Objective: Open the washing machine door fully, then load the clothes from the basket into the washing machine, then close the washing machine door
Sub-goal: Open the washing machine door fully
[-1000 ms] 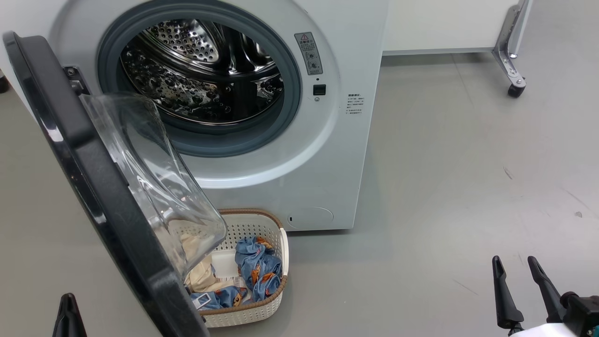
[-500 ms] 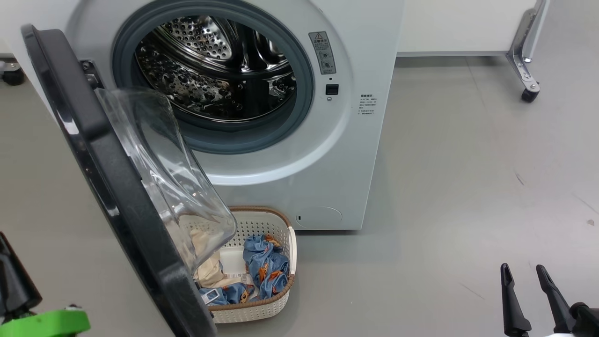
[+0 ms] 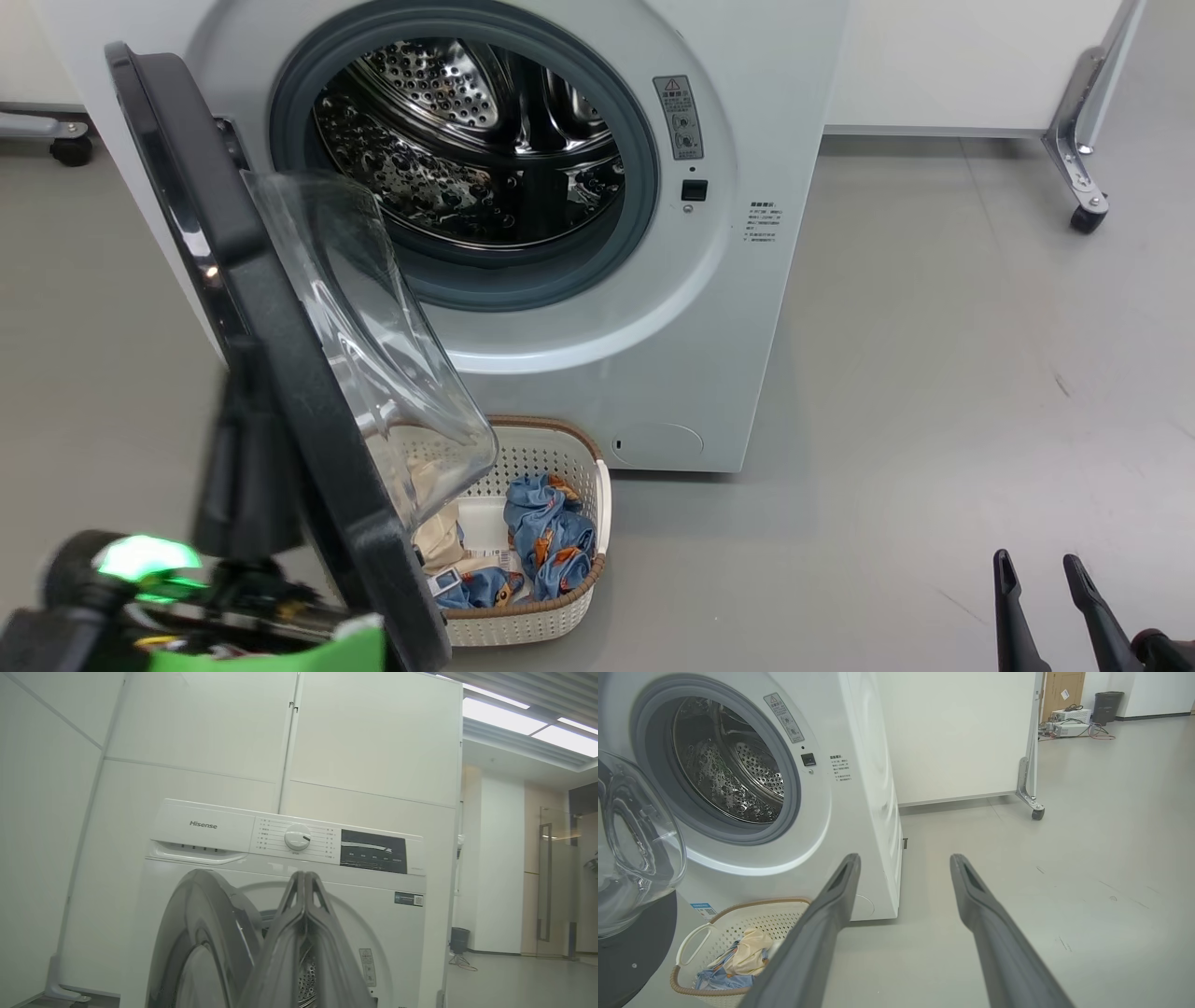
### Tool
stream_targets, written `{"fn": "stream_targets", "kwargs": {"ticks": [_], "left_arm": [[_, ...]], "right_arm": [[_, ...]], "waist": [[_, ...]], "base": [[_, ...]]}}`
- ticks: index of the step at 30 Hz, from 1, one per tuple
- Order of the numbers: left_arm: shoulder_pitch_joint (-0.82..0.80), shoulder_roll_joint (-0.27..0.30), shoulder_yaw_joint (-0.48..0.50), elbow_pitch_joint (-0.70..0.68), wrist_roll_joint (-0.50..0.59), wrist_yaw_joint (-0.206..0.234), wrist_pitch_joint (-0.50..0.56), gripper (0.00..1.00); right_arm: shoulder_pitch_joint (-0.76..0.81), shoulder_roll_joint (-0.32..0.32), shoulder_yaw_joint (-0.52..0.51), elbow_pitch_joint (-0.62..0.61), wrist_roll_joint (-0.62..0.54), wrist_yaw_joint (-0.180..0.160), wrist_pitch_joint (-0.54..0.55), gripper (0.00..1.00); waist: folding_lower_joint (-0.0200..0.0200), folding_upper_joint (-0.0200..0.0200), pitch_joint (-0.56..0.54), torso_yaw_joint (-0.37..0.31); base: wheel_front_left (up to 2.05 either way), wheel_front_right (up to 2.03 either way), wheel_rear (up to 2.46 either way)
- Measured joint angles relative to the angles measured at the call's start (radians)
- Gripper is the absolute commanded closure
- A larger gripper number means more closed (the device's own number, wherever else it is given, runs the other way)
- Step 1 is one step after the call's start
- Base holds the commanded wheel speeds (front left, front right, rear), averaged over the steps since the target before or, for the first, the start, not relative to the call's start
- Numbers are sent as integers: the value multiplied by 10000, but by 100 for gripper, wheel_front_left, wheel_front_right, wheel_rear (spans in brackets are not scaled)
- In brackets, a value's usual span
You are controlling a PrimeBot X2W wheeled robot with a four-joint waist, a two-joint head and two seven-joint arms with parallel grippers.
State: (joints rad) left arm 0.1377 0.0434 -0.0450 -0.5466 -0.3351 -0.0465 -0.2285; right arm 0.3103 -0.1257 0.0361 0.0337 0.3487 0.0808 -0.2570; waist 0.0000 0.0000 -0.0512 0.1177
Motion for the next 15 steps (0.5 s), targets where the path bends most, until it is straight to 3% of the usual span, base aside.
{"fn": "stream_targets", "kwargs": {"ticks": [3,8,15], "left_arm": [[69,13,-1538,-61,-980,-332,671,100],[627,61,-2917,236,-1747,-309,1655,100],[1237,84,-3150,1304,-1837,234,2581,100]], "right_arm": [[60,81,13,38,-98,69,0,0],[57,226,23,69,-184,153,0,0],[46,322,-8,150,-357,245,0,0]], "waist": [[0,0,-41,83],[0,0,-49,82],[0,0,92,-21]], "base": [[0,0,0],[0,0,0],[0,0,0]]}}
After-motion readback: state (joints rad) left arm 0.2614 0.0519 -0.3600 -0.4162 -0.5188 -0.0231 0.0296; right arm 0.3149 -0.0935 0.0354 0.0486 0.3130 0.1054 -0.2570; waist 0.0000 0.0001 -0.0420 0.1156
